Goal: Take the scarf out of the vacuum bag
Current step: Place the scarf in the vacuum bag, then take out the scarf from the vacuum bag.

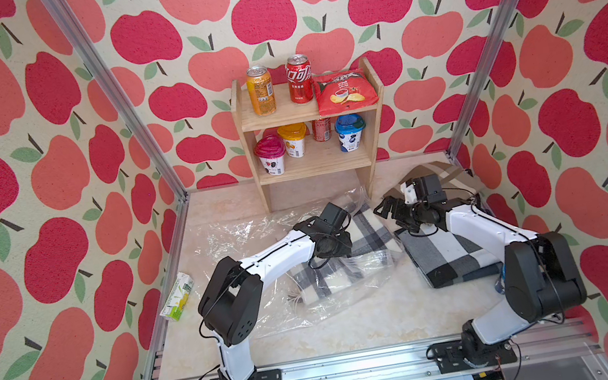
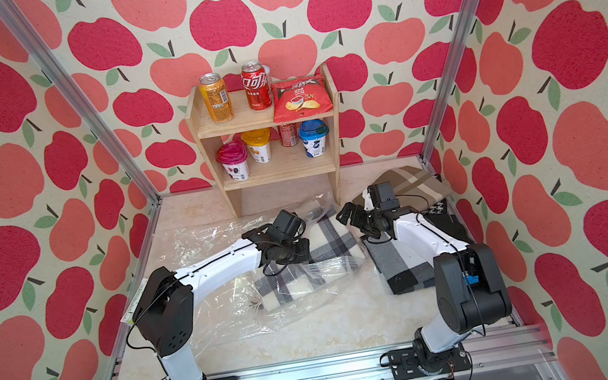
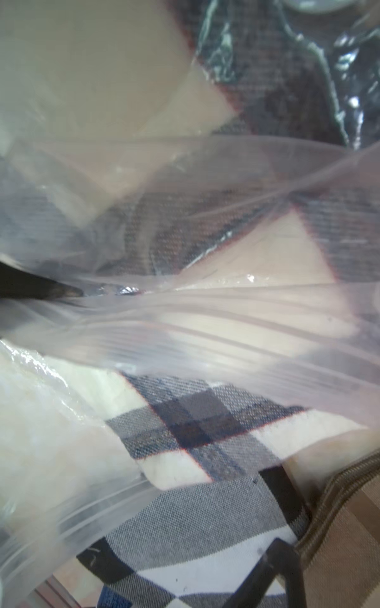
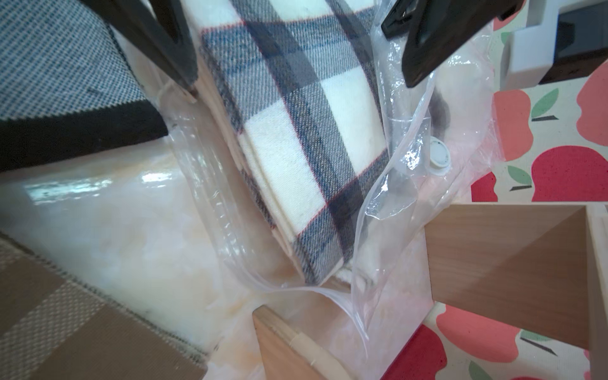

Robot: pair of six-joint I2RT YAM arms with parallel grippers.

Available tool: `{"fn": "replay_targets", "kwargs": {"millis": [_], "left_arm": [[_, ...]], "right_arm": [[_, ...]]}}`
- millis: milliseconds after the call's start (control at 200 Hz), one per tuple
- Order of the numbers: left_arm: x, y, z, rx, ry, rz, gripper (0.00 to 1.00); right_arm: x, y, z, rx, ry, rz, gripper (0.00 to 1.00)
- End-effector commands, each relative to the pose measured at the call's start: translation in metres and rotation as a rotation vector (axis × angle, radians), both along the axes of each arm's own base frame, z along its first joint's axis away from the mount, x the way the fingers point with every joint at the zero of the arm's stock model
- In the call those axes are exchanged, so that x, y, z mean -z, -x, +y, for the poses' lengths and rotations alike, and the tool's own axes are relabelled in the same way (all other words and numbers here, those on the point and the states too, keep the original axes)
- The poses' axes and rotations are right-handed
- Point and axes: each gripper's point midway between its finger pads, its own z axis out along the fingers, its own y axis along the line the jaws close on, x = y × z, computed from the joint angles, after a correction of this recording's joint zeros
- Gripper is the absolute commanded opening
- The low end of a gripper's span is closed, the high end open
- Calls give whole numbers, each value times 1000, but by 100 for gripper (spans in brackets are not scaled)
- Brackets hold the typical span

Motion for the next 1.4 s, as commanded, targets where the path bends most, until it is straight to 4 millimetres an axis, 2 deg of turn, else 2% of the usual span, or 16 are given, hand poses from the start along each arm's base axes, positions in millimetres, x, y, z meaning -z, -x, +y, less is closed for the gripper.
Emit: {"fn": "replay_targets", "kwargs": {"millis": [0,80,195,360,470,650,765,880,1065,1215,1395], "left_arm": [[7,2,39,-5,-106,-40,0],[7,3,60,-18,-153,-63,0],[5,4,91,-44,-228,-94,0],[1,-3,124,-111,-228,-87,0],[-5,-13,147,-173,-231,-83,0],[-17,-30,188,-285,-224,-72,0],[-27,-36,201,-304,-220,-90,0],[-39,-33,189,-264,-172,-118,0],[-66,-13,135,-90,-133,-217,0],[-82,13,91,44,-99,-268,0],[-80,36,63,110,-68,-263,0]], "right_arm": [[-2,18,9,-42,49,-16,100],[-8,26,25,-74,26,-37,100],[-14,38,59,-152,-31,-31,100],[1,63,113,-249,-136,63,100],[16,81,138,-269,-128,95,99],[28,100,158,-305,-95,96,98],[27,106,158,-309,-86,83,97],[18,107,150,-311,-65,42,96],[4,111,129,-302,8,4,96],[16,118,107,-270,55,57,95],[35,122,83,-210,41,80,94]]}}
